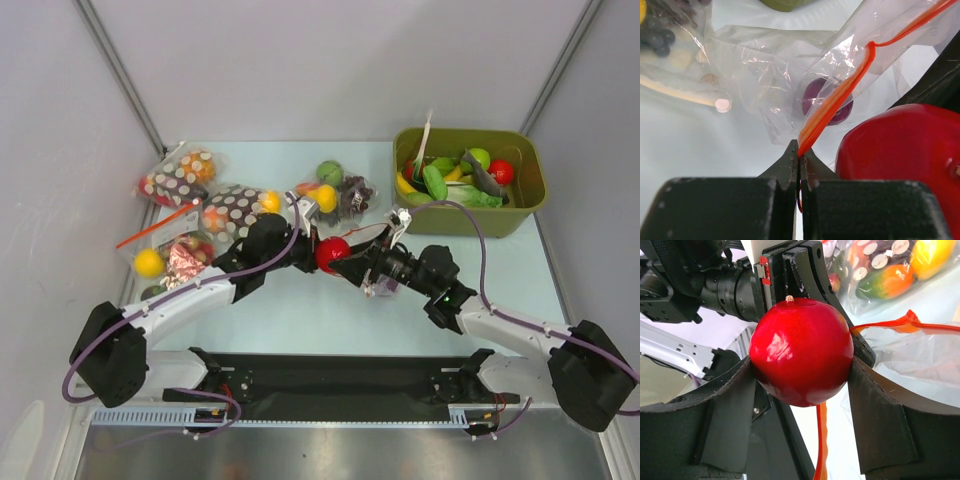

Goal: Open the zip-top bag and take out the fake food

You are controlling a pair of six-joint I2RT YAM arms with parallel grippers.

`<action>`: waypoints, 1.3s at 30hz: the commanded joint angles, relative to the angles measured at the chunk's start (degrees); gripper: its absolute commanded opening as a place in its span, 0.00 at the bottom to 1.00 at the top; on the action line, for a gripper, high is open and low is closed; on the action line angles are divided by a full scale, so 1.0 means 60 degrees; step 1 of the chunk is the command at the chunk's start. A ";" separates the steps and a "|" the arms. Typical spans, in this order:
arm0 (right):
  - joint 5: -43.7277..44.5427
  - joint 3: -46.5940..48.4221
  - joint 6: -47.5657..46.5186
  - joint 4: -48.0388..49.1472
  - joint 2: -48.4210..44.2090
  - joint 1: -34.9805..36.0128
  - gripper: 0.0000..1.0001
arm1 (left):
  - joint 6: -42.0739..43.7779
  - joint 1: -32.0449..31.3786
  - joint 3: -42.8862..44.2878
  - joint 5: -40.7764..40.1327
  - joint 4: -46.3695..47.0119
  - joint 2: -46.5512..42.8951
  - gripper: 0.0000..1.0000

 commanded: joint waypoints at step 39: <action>-0.0711 0.3610 -0.1982 -0.2201 -0.0927 -0.1083 0.27 | 0.0034 0.0123 -0.0010 -0.0218 -0.0076 -0.0299 0.00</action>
